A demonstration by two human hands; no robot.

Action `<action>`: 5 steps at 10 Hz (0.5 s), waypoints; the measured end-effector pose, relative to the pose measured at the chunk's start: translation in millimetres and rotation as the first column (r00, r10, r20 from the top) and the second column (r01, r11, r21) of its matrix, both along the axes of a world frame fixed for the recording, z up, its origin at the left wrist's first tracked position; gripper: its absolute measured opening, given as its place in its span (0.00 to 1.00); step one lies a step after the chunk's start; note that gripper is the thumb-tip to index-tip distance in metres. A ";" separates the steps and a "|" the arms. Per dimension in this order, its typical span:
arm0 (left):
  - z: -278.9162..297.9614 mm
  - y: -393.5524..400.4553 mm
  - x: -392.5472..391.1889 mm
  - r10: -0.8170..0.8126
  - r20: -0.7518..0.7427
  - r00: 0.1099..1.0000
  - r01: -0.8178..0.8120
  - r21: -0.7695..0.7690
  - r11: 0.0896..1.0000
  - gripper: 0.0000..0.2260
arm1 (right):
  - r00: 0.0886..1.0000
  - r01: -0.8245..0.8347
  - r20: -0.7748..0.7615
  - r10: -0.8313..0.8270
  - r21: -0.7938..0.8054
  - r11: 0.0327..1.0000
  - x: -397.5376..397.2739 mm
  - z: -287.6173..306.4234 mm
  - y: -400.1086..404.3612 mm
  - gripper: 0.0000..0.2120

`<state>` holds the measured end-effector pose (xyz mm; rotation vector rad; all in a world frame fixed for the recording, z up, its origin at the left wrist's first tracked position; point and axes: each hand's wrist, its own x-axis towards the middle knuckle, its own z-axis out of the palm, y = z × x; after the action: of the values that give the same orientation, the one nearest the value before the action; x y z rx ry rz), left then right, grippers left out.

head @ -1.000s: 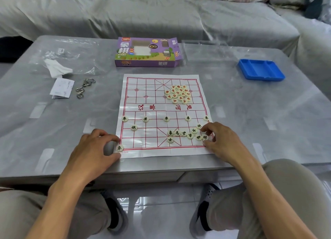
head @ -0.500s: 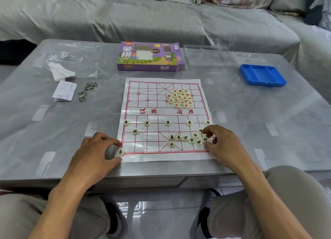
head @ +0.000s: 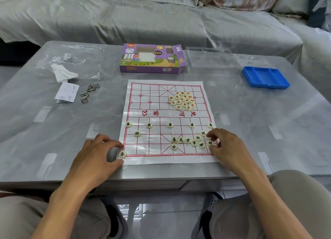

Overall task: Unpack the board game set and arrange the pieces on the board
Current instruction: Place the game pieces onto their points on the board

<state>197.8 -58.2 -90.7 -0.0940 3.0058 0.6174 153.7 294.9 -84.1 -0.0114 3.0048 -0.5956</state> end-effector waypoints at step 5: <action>-0.5 0.4 0.3 0.001 0.003 1.000 -0.001 0.002 1.000 0.19 | 0.990 -0.051 -0.128 0.058 0.062 0.997 6.2 -1.4 -21.9 0.11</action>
<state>198.1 -57.8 -91.2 -0.0968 3.0023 0.6191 159.8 273.0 -85.6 -0.1333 3.1340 -0.5211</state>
